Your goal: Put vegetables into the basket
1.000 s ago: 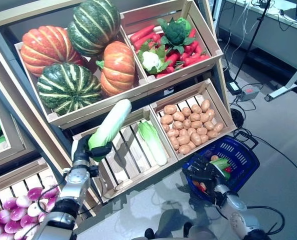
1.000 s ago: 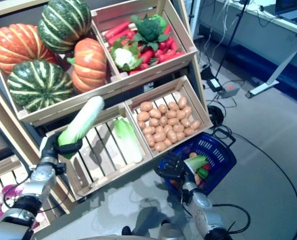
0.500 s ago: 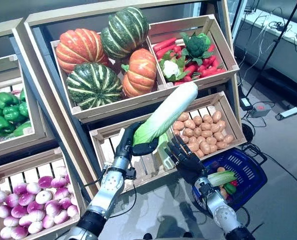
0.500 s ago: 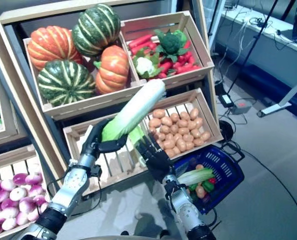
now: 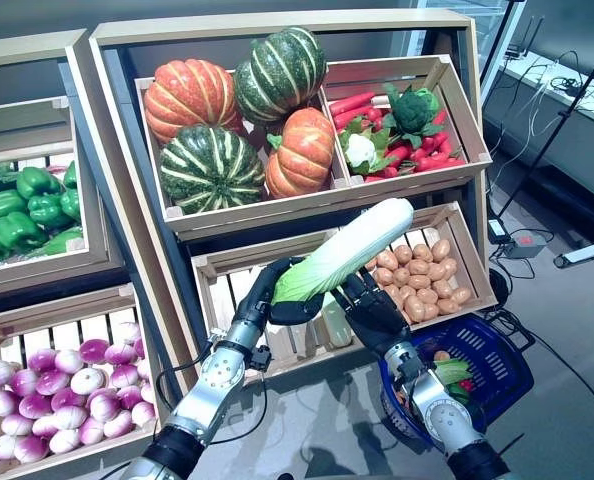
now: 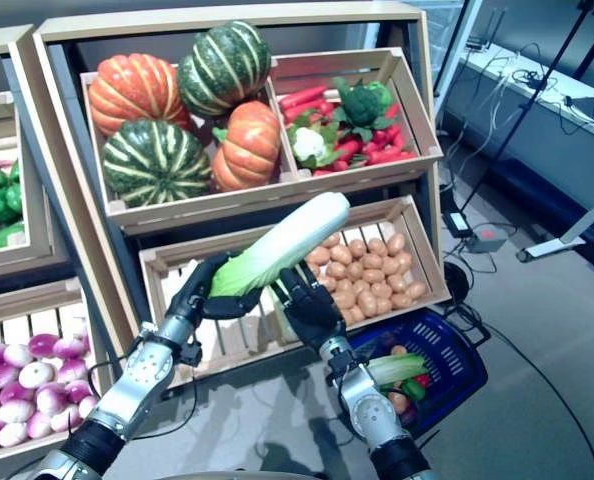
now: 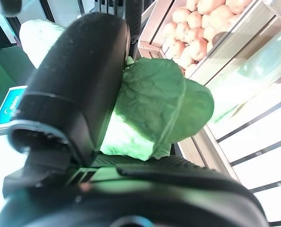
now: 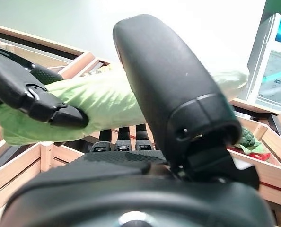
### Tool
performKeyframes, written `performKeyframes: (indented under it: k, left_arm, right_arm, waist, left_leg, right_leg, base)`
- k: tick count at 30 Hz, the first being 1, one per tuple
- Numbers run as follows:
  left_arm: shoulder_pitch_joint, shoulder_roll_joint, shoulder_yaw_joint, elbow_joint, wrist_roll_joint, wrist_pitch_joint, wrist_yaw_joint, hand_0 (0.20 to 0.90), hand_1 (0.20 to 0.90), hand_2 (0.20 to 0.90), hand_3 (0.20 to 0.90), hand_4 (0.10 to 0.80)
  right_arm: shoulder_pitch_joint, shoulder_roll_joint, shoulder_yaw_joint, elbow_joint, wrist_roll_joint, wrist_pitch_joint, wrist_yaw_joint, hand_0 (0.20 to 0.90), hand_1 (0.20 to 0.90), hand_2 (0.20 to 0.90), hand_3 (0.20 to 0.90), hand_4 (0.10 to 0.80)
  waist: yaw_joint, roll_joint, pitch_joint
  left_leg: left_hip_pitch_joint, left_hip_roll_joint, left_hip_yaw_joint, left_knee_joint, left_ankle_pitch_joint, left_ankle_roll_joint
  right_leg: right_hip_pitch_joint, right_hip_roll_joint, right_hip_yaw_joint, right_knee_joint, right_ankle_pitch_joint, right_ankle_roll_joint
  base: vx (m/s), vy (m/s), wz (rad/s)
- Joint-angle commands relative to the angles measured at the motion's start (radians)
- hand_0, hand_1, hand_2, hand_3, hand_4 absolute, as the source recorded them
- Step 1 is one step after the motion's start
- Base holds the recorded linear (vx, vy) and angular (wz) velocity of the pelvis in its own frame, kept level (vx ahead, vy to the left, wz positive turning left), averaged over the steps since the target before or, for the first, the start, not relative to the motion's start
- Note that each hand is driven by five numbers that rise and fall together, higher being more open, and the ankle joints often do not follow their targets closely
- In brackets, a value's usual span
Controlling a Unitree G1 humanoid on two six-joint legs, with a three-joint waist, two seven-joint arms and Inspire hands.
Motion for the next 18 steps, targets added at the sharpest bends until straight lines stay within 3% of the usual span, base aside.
performKeyframes:
  k: [1,18]
  left_arm:
    - [-0.093,0.038,-0.007,-0.105,0.063,-0.108,-0.012,0.300,0.300,0.300,0.300,0.400]
    - [-0.111,0.081,-0.092,-0.115,0.151,-0.105,-0.093,0.300,0.300,0.300,0.300,0.400]
  right_arm:
    - [-0.111,0.029,-0.064,-0.152,0.034,-0.094,0.108,0.900,0.900,0.900,0.900,0.800]
    - [-0.244,-0.056,-0.153,-0.139,-0.040,-0.242,0.036,0.900,0.900,0.900,0.900,0.800]
  waist:
    - [-0.002,-0.027,-0.039]
    - [0.002,-0.026,-0.034]
  left_leg:
    - [-0.040,-0.028,-0.030,0.001,0.004,-0.001]
    - [-0.042,-0.026,-0.034,0.001,-0.003,-0.004]
  right_leg:
    - [0.001,-0.044,-0.007,0.005,0.060,0.002]
    - [-0.001,-0.042,-0.002,0.002,0.057,0.004]
  base:
    - [0.006,-0.008,0.07]
    - [0.000,-0.001,0.01]
